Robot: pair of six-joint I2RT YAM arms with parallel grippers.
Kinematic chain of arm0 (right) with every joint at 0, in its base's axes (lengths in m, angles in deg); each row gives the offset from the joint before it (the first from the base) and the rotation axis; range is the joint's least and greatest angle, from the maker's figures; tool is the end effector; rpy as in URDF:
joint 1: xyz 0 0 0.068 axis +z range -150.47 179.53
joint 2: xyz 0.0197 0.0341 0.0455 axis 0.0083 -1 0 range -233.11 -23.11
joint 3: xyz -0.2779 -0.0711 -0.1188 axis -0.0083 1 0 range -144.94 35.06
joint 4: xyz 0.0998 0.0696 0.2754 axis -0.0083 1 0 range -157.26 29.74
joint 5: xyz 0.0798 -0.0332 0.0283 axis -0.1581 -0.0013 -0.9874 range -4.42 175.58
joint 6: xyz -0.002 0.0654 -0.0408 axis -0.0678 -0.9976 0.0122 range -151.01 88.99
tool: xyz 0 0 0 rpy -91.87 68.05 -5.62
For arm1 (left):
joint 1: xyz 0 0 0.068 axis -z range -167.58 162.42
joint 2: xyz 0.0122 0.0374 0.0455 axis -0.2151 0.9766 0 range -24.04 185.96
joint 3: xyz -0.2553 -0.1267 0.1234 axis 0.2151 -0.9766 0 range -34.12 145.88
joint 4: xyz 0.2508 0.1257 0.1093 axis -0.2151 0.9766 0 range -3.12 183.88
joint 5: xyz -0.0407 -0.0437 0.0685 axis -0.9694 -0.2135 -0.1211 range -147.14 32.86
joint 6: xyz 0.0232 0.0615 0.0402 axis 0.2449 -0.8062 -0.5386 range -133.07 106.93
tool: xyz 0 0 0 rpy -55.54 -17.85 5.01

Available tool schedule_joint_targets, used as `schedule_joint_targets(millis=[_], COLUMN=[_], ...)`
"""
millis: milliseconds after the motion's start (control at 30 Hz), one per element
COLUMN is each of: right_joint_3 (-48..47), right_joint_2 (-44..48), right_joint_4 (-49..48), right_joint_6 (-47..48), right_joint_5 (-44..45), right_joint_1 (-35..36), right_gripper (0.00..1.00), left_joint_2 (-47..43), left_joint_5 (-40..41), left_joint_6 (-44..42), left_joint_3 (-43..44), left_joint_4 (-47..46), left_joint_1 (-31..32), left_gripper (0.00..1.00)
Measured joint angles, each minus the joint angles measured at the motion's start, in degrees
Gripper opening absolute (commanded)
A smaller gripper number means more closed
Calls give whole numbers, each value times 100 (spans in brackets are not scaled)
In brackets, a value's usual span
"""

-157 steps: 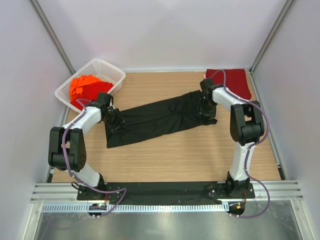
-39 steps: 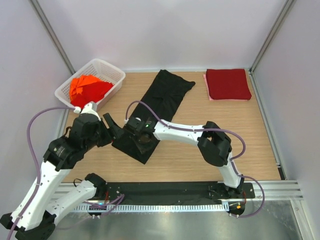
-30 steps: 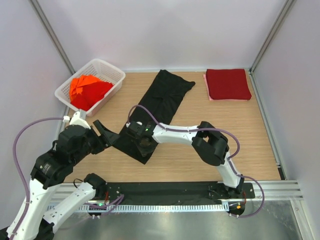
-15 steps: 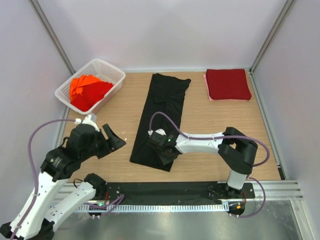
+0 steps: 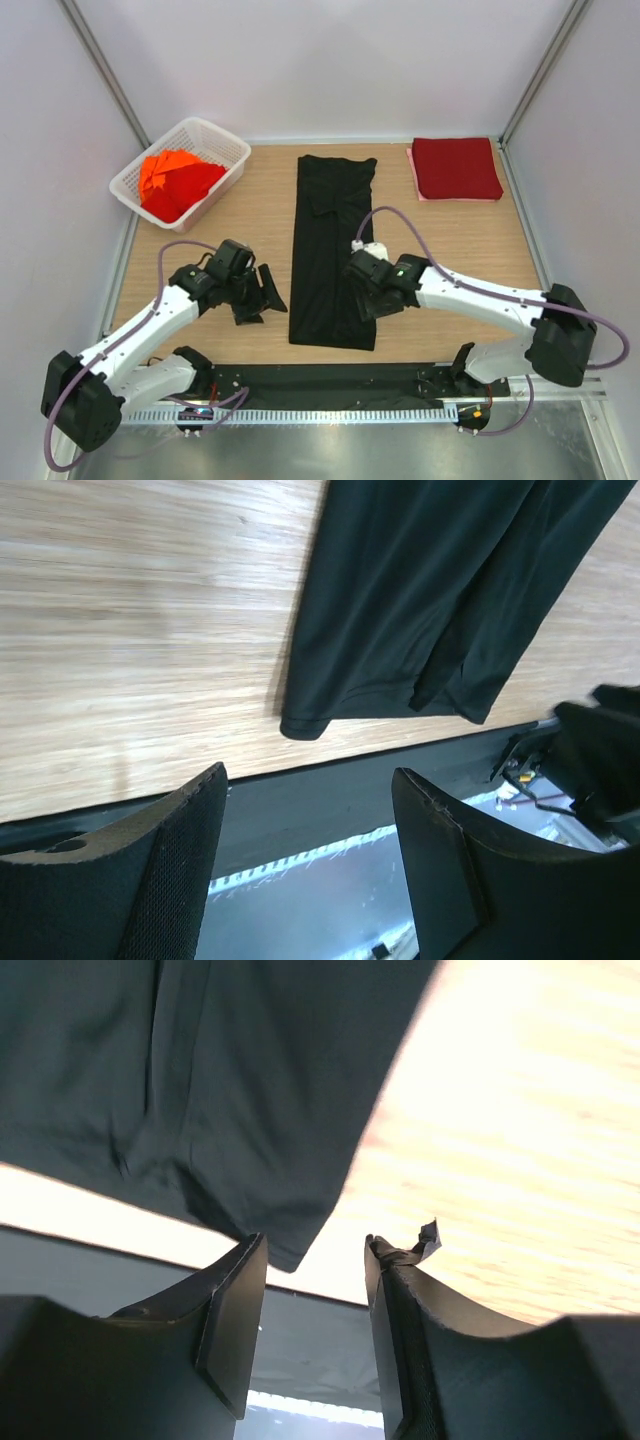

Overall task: Fold and stack the t-shirts
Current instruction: Fold the tshirt

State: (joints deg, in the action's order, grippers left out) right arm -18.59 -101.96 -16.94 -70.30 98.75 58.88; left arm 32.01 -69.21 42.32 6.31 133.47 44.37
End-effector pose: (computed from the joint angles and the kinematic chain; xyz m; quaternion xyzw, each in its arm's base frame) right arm 0.1561 0.2343 0.2091 -0.1575 0.9729 0.0208 0.1678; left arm 0.1689 -0.1215 0.2232 -0.1714 0.9504 -0.2387 0.1022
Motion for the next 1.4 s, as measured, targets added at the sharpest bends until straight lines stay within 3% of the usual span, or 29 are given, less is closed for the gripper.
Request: schedule_joint_targets(millis=[300, 500, 867, 1233, 1400], right_joint_3=[118, 334, 614, 1414, 2033], right_joint_2=[809, 800, 625, 748, 1029], right_joint_4=[-35, -157, -426, -885, -1117], right_joint_6=[-7, -9, -11, -173, -455], right_joint_5=[-551, -1047, -1694, -2549, -2931], right_joint_1=[-1593, -1838, -2151, -2159, -2159], right_gripper=[51, 51, 52, 61, 61], left_joint_2=[874, 1534, 1930, 1716, 1731], left_joint_5=[-374, -544, -859, -1003, -1036], left_joint_6=[127, 157, 413, 625, 614], left_joint_3=[-426, -699, -876, -1198, -1226], left_joint_4=[-1008, -1480, -1934, -2271, -2286], left_joint_1=[208, 284, 516, 651, 658], left_gripper=[67, 63, 58, 54, 46])
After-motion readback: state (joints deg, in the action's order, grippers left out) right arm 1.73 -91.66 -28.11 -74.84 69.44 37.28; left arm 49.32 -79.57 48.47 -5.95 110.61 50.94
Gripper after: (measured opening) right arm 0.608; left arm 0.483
